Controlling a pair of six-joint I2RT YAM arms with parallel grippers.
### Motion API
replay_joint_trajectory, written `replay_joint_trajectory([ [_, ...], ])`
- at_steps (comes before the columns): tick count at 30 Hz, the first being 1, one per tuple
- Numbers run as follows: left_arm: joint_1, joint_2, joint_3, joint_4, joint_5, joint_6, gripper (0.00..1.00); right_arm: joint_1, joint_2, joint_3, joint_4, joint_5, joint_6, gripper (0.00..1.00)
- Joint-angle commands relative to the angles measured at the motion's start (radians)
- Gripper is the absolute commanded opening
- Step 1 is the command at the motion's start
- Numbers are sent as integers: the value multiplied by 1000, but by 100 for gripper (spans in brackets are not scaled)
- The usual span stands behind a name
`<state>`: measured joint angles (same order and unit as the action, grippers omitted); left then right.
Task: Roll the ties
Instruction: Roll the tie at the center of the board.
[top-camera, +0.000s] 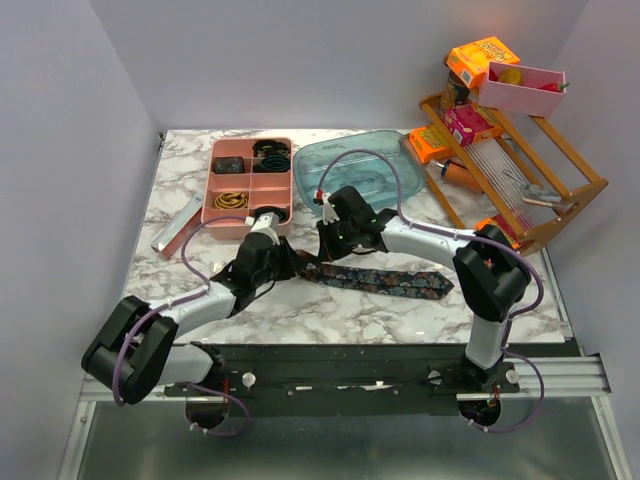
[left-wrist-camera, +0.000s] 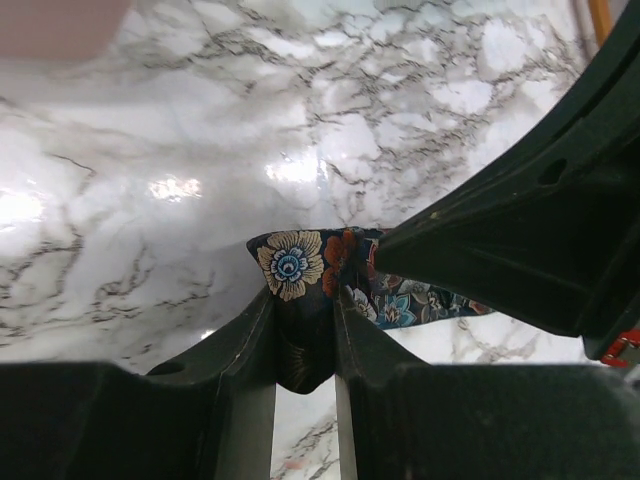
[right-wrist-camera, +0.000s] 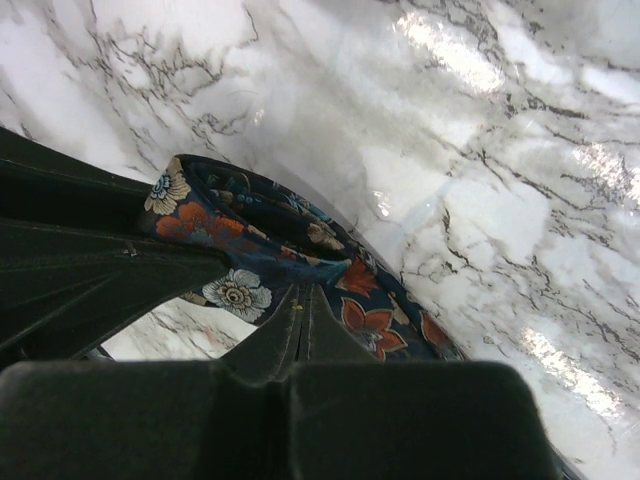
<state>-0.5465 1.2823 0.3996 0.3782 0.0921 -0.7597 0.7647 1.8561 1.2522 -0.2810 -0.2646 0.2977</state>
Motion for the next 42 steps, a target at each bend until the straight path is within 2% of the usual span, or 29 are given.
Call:
replay_joint_trajectory([
  [1, -13, -52, 74, -257, -163, 103, 29, 5, 14, 47, -20, -28, -3, 1],
  [7, -23, -66, 116, -361, -242, 128, 29, 8, 37, 70, -20, -71, 4, 1],
  [18, -61, -52, 151, -433, -308, 164, 29, 41, 84, 82, -26, -107, 15, 1],
  [31, -168, -17, 234, -516, -426, 191, 31, 76, 144, 113, -29, -85, 32, 1],
  [42, -204, -9, 263, -516, -394, 237, 32, 79, 193, 122, -30, -96, 37, 1],
])
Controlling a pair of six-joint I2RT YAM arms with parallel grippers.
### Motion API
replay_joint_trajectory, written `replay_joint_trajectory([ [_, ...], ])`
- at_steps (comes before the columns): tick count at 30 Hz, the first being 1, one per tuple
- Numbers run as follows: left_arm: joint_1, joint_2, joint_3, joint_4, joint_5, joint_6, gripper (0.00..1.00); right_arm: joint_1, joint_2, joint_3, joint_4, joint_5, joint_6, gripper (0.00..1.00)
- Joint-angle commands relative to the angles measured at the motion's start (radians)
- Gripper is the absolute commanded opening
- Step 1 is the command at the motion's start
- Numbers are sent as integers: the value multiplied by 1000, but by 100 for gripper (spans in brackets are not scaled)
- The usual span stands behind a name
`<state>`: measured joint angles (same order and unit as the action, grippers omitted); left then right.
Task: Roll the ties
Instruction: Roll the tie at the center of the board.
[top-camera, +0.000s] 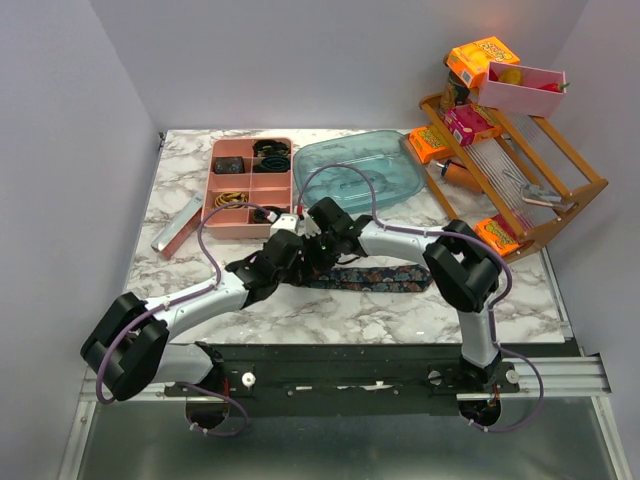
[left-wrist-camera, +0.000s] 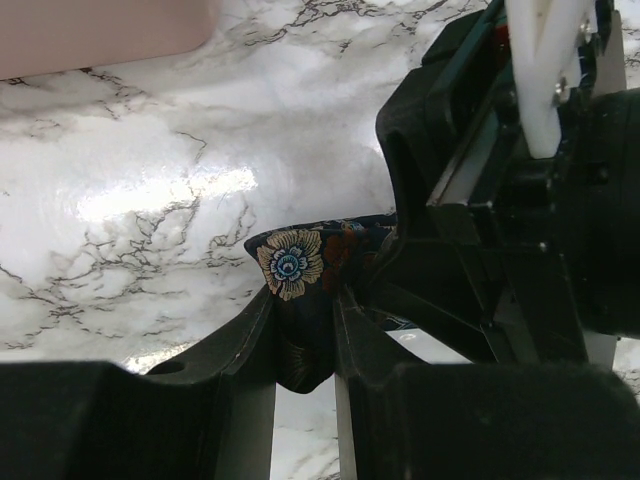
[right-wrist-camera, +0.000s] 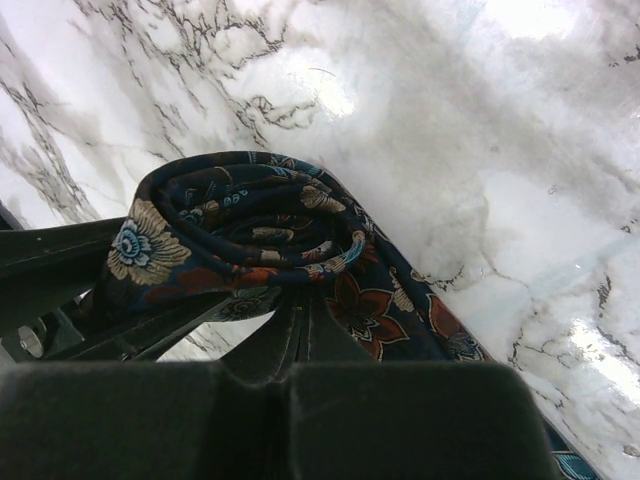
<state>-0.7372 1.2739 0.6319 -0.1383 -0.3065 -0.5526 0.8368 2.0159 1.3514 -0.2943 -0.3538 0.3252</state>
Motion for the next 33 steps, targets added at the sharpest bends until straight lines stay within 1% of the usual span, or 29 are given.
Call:
replay_joint_trajectory([
  [1, -16, -2, 34, 2, 6, 31, 33, 7, 40, 22, -17, -11, 12, 1],
  [8, -42, 24, 60, 29, 10, 40, 37, 5, 47, 12, 12, -54, 35, 1],
  [13, -54, 51, 78, 32, 9, 42, 37, 7, 43, 12, 18, -57, 41, 1],
  [19, -65, 62, 97, -3, -12, 59, 31, 7, 43, 17, 18, -51, 48, 1],
  [24, -79, 70, 112, -55, -65, 68, 29, 4, 26, 22, 18, -40, 52, 1],
  [28, -93, 85, 141, -95, -109, 66, 28, -5, -32, -12, 14, -13, 58, 1],
  [33, -126, 136, 195, -193, -190, 79, 28, -42, -152, -98, 11, 38, 52, 1],
])
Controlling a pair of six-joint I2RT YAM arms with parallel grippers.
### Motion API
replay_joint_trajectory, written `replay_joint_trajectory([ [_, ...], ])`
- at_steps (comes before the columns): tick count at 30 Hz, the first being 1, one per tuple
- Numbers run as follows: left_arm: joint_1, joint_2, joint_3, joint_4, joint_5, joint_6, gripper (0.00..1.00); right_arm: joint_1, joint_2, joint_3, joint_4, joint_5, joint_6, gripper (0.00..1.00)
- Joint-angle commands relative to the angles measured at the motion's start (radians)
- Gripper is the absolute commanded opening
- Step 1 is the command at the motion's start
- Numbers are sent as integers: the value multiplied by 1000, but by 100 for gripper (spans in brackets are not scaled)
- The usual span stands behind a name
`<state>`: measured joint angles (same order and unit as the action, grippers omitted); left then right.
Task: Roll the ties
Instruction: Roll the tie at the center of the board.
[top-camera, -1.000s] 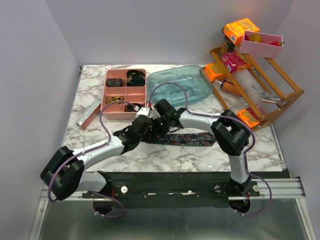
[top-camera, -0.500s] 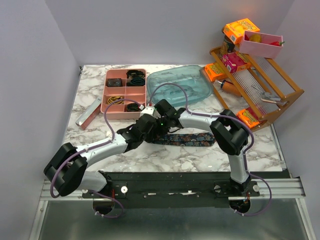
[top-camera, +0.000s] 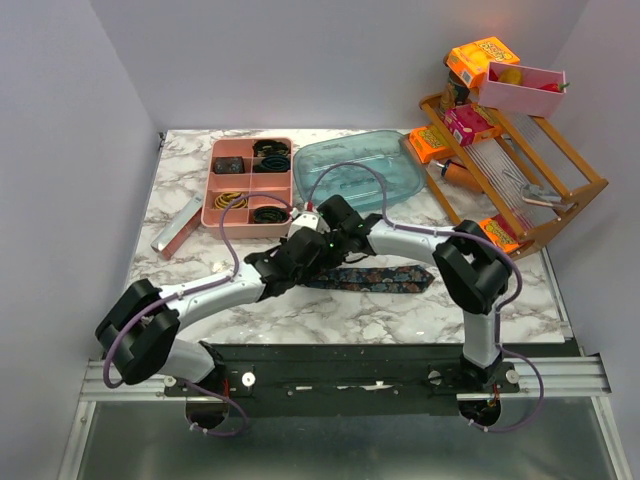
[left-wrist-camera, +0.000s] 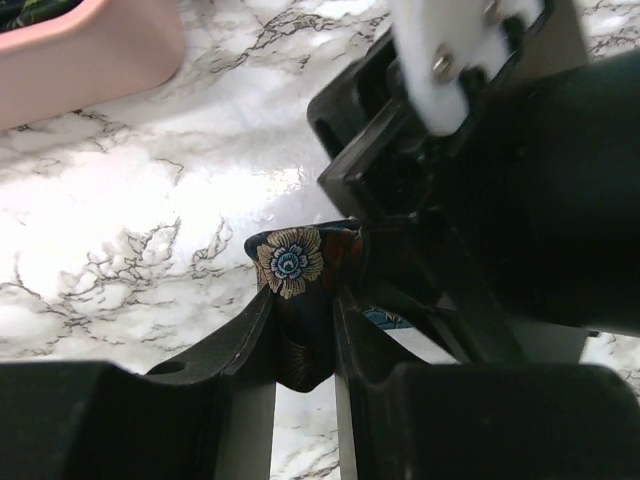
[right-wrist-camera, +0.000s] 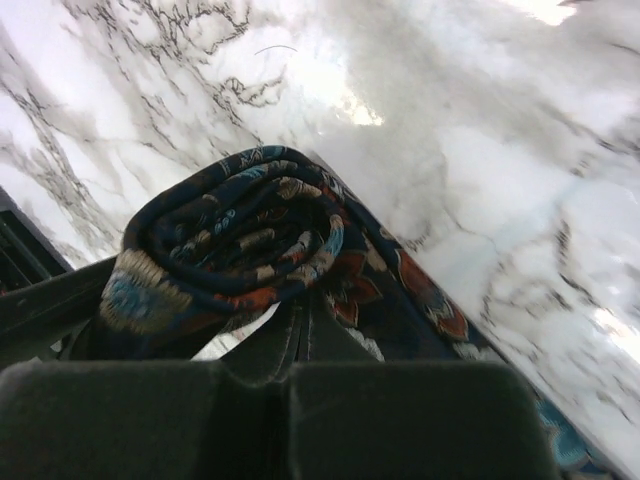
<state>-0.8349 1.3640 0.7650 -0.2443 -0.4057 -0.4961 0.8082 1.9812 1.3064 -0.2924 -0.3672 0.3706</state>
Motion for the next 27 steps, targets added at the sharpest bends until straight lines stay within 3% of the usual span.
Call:
replay_joint_trajectory([
  [1, -33, 56, 82, -99, -116, 22, 28, -29, -133, -65, 10, 60, 4, 1],
  [8, -89, 148, 140, -176, -199, 2, 29, -84, -185, -133, 1, 128, -9, 1],
  [20, -168, 352, 286, -266, -220, -21, 34, -126, -202, -185, -8, 149, -13, 1],
  [23, -187, 391, 321, -274, -191, -21, 39, -126, -202, -193, -8, 149, -12, 1],
  [27, -202, 417, 344, -279, -151, -22, 58, -127, -203, -197, -8, 162, -12, 1],
])
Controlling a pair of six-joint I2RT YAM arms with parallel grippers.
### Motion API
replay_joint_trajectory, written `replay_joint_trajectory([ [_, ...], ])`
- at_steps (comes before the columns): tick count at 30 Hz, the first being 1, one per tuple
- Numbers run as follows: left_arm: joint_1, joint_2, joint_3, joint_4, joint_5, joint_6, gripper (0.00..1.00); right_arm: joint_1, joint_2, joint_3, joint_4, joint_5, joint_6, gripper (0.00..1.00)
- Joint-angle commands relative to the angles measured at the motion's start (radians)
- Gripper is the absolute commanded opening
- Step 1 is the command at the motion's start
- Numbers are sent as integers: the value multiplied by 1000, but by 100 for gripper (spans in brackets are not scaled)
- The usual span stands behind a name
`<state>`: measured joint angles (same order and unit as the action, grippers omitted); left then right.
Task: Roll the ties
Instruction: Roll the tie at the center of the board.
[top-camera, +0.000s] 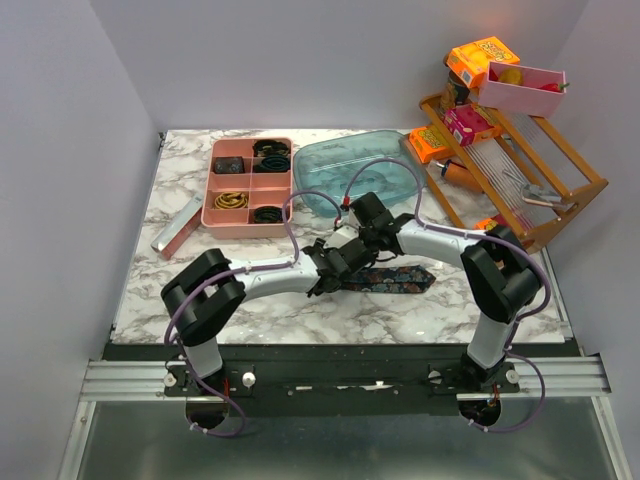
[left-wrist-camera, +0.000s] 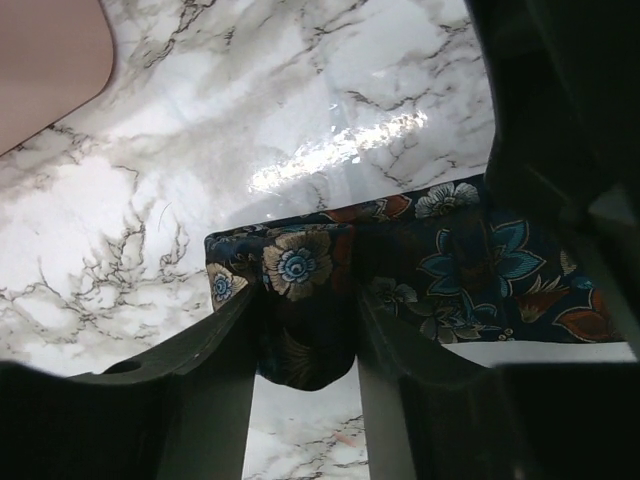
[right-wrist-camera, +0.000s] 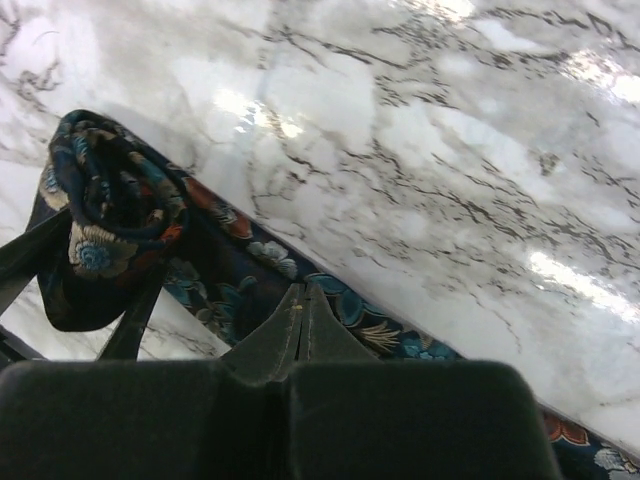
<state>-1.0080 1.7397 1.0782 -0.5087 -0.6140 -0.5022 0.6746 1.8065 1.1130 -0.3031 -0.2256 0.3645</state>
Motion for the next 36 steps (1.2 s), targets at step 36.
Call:
replay_joint_trajectory([
  [36, 448, -491, -437, 470, 782, -142, 97, 62, -36, 79, 65, -175, -32, 1],
])
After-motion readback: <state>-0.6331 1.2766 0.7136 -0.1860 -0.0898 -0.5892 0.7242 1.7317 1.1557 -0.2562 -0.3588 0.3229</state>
